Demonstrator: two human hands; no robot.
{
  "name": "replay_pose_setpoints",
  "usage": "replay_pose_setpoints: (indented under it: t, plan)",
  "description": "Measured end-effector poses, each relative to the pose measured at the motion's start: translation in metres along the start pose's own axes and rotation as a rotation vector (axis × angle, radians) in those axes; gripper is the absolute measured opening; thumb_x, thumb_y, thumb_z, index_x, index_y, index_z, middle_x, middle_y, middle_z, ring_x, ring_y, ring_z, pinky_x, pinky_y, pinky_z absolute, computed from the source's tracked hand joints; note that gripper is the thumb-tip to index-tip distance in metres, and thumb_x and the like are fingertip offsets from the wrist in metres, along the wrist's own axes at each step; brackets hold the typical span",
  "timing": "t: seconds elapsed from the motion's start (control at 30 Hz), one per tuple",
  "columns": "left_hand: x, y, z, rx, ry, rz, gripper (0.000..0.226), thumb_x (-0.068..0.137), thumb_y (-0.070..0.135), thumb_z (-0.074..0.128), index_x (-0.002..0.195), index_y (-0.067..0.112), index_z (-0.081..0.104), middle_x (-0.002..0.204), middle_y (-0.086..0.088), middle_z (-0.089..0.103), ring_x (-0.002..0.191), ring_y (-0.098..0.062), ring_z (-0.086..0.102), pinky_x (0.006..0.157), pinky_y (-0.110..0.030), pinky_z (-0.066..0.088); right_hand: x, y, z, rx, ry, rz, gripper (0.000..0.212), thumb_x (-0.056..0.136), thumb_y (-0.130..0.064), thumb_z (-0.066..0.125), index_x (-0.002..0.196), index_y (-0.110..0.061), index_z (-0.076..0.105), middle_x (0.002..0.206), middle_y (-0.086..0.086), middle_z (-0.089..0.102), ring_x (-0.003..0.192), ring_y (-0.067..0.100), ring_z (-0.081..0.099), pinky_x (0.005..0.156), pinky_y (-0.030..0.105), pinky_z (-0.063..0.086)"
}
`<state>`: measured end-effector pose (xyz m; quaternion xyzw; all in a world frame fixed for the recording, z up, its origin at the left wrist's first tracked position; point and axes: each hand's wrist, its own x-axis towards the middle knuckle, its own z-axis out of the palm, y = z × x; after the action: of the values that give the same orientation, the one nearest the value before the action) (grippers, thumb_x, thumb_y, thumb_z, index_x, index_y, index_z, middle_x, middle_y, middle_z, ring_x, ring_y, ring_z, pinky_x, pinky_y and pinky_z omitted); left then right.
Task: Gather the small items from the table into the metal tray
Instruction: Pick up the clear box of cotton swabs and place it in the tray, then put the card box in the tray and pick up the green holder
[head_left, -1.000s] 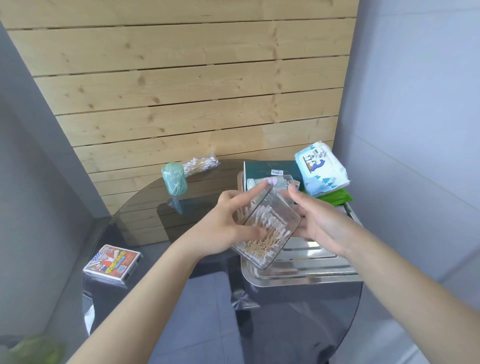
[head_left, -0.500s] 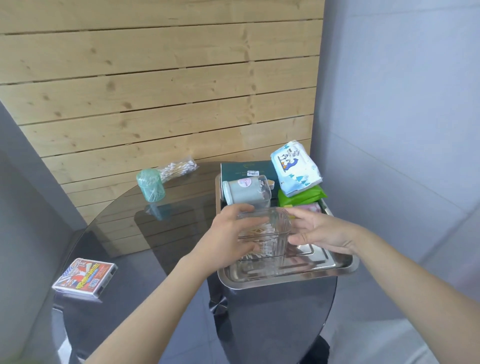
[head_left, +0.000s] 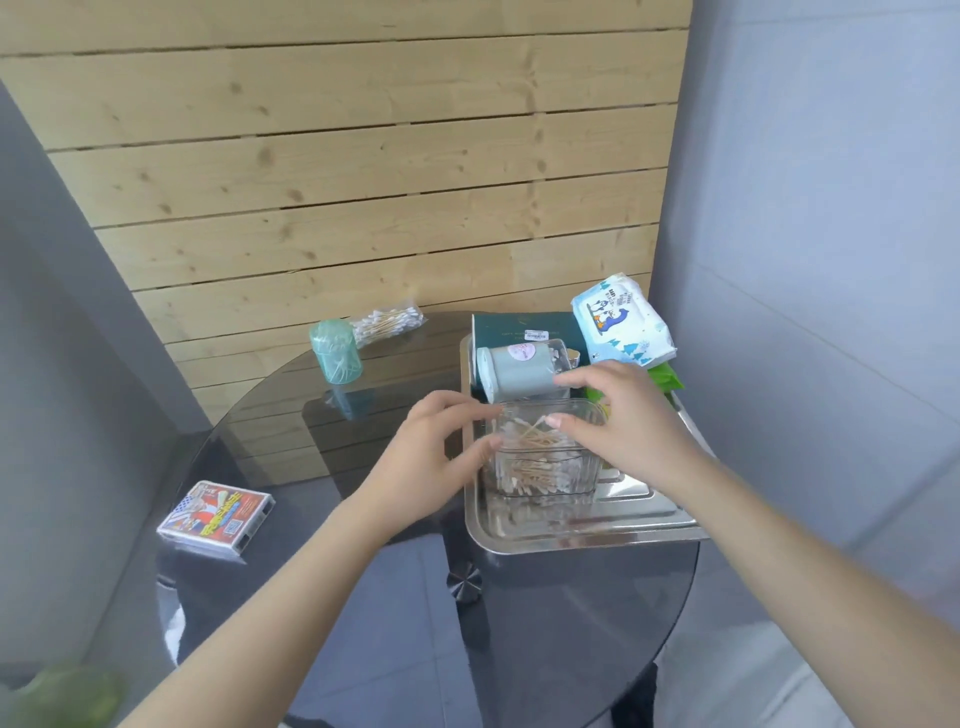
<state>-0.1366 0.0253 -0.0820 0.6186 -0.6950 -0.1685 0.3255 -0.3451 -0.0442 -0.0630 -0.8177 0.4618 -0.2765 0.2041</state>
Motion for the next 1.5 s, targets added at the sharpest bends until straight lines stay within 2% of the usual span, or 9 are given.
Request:
replay_pose_setpoints:
  t: [0.17,0.33,0.53,0.67,0.8,0.93,1.17,1.37,1.5]
  plan:
    - [-0.026,-0.032,-0.029,0.131,0.074,-0.235,0.029,0.090,0.029,0.056,0.117,0.030,0.064,0.118,0.006,0.055,0.117,-0.014,0.050,0.107,-0.041,0.036,0.002,-0.048,0.031,0.153,-0.089,-0.079,0.024,0.080,-0.026,0.070,0.104,-0.020,0.070,0.093,-0.010,0.062,0.071,-0.020,0.052,0.065,0.000,0.037]
    - [-0.053,-0.066,-0.046,0.352,0.071,-0.472,0.038,0.089,0.031,0.053,0.127,0.028,0.055,0.131,-0.004,0.049,0.126,-0.024,0.042,0.106,-0.040,0.027,0.007,-0.078,0.077,0.213,-0.220,-0.106,0.017,0.082,-0.026,0.067,0.098,-0.024,0.070,0.089,-0.007,0.070,0.079,0.004,0.062,0.074,0.019,0.048]
    - [-0.080,-0.117,-0.059,0.632,0.037,-0.696,0.060,0.088,0.035,0.049,0.143,0.018,0.031,0.153,-0.021,0.015,0.143,-0.036,0.012,0.116,-0.050,0.007,0.009,-0.094,0.115,0.201,-0.342,-0.115,0.017,0.082,-0.024,0.065,0.099,-0.026,0.069,0.087,-0.008,0.067,0.078,0.005,0.061,0.067,0.008,0.041]
    - [-0.087,-0.139,-0.072,0.621,-0.036,-0.853,0.056,0.087,0.046,0.046,0.138,0.025,0.035,0.151,-0.022,0.018,0.138,-0.039,0.019,0.110,-0.049,0.017,0.009,-0.100,0.123,0.188,-0.368,-0.096,0.017,0.083,-0.024,0.064,0.099,-0.026,0.068,0.085,-0.010,0.066,0.079,0.005,0.062,0.071,0.012,0.043]
    - [-0.086,-0.137,-0.083,0.524,-0.009,-0.800,0.056,0.080,0.050,0.057,0.133,0.037,0.046,0.138,-0.009,0.040,0.125,-0.034,0.036,0.104,-0.041,0.026,0.009,-0.101,0.123,0.197,-0.388,-0.067,0.017,0.083,-0.025,0.064,0.100,-0.027,0.067,0.084,-0.013,0.064,0.077,0.003,0.060,0.069,0.013,0.043]
    - [-0.081,-0.113,-0.081,0.329,-0.021,-0.634,0.088,0.062,0.053,0.071,0.140,0.044,0.033,0.136,-0.004,0.041,0.128,-0.028,0.033,0.107,-0.041,0.021,0.011,-0.101,0.124,0.281,-0.431,0.052,0.027,0.086,-0.033,0.060,0.113,-0.025,0.061,0.092,-0.009,0.066,0.082,0.007,0.064,0.077,0.024,0.052]
    - [-0.053,-0.065,-0.070,-0.040,0.012,-0.316,0.108,0.059,0.047,0.079,0.147,0.044,0.015,0.124,0.008,0.039,0.129,-0.016,0.031,0.112,-0.046,0.029,0.029,-0.106,0.124,0.789,-0.616,0.311,0.035,0.095,-0.034,0.048,0.117,-0.010,0.061,0.106,0.012,0.070,0.093,0.023,0.067,0.085,0.040,0.056]
    - [-0.022,-0.075,-0.072,-0.174,-0.030,-0.279,0.094,0.071,0.042,0.077,0.147,0.037,0.022,0.135,0.010,0.037,0.136,-0.012,0.033,0.114,-0.034,0.027,0.051,-0.106,0.128,0.795,-0.459,0.372,0.028,0.094,-0.022,0.052,0.115,-0.007,0.063,0.102,0.012,0.071,0.087,0.023,0.070,0.067,0.034,0.058]
    - [0.024,-0.108,-0.070,-0.188,0.281,-0.406,0.062,0.087,0.038,0.061,0.142,0.022,0.038,0.144,-0.006,0.040,0.130,-0.016,0.042,0.100,-0.024,0.033,0.062,-0.094,0.138,0.730,-0.304,0.447,0.033,0.092,-0.023,0.055,0.122,-0.010,0.055,0.107,0.010,0.069,0.086,0.022,0.071,0.073,0.037,0.061]
